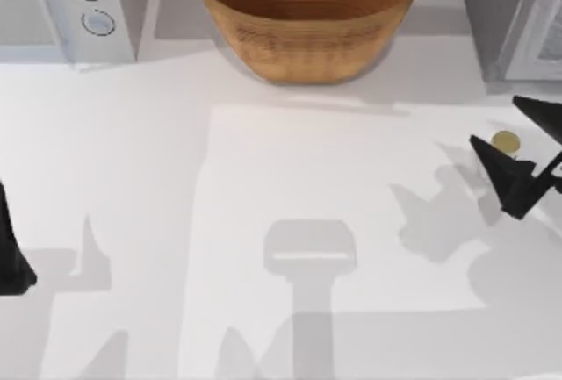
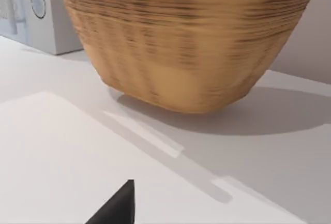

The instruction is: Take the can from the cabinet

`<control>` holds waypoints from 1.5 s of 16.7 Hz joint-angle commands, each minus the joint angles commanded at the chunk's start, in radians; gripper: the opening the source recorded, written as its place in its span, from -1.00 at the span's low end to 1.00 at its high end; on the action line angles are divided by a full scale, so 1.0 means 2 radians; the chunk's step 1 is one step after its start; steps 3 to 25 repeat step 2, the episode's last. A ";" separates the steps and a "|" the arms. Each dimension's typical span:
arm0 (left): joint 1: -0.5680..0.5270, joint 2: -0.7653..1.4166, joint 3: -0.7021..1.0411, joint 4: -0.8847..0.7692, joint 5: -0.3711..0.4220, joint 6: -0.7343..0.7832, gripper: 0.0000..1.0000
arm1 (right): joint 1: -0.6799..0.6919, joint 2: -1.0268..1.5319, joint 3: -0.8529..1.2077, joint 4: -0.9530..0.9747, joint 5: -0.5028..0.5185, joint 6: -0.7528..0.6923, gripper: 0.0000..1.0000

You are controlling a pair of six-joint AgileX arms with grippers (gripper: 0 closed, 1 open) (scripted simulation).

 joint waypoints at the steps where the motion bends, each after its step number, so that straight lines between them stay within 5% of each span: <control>1: 0.000 0.000 0.000 0.000 0.000 0.000 1.00 | 0.000 0.000 0.000 0.000 0.000 0.000 1.00; 25: 0.000 0.000 0.000 0.000 0.000 0.000 1.00 | 0.000 0.000 0.000 0.000 0.000 0.000 1.00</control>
